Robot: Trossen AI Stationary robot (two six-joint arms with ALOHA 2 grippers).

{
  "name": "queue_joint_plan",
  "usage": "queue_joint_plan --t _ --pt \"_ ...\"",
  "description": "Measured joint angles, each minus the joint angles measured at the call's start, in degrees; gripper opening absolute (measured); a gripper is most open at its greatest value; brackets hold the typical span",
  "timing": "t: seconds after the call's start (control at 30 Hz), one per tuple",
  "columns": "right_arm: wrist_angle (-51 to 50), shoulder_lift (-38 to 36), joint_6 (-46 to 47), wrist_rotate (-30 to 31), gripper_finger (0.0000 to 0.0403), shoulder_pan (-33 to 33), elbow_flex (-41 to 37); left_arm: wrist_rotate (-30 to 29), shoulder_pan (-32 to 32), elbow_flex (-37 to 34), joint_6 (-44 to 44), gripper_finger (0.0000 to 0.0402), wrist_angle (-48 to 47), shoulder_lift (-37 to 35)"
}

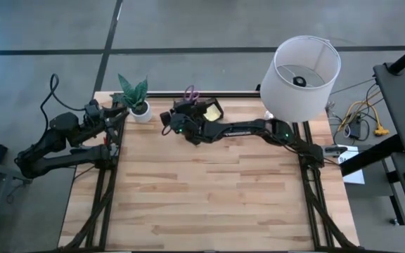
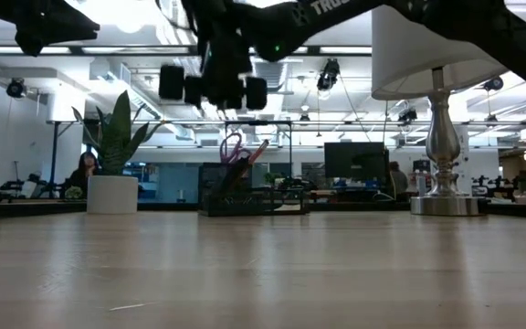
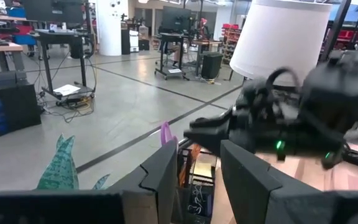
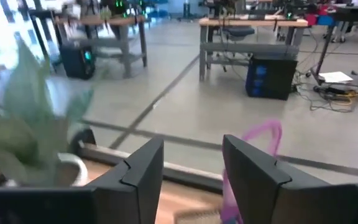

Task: Pick and place office supplies into organizer
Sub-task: Return to Home Position

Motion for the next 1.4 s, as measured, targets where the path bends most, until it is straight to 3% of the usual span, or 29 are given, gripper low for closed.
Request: queue_joint_plan --t 0.13,0.3,0.37,0.5,0.57,0.63,0.87,1.07,1.13,1.27,1.4 --pt "0.0 -0.1 -5.6 -1.6 0.0155 0.6 5.6 -0.1 0.0 -0.1 0.0 0.0106 0.0 0.0" --pt "-7.9 -0.4 -9.3 -19.3 0.0155 0.7 11.4 -0.1 0.0 -0.1 0.3 0.0106 0.0 -0.3" --pt "-15.0 -0.4 -5.6 -23.0 0.0152 1.1 13.6 -0.1 0.0 0.0 3.2 0.0106 0.1 -0.6" --pt "-27.3 -0.3 10.4 -23.2 0.0145 2.8 19.2 -0.1 0.0 -0.2 6.9 0.0106 0.1 -1.1" --pt "-27.1 -1.4 19.2 -23.6 0.0141 3.6 19.0 -0.1 0.0 -0.2 6.9 0.0106 0.1 -0.6" --pt "-27.2 -2.3 22.2 -24.9 0.0137 4.5 18.7 -0.1 0.0 -0.2 6.9 0.0106 0.1 -0.1" --pt "-28.6 -7.2 8.1 -38.9 0.0135 6.7 19.3 -0.1 0.0 -0.2 5.9 0.0106 0.9 1.7" --pt "-46.1 -12.4 6.2 -39.8 0.013 6.5 19.0 -2.8 0.0 -0.2 -2.3 0.0106 1.7 2.3" --pt "-49.8 -12.5 5.8 -42.6 0.0128 7.0 18.5 -3.2 0.0 -0.2 -6.0 0.0106 1.6 2.3" --pt "-47.7 -13.1 0.9 -51.9 0.0128 9.0 17.0 -3.3 0.0 -0.2 -9.6 0.0106 1.6 2.3" --pt "-46.1 -14.7 1.5 -54.3 0.0128 10.5 12.9 -2.9 0.0 -0.2 -11.6 0.0106 1.6 2.2"
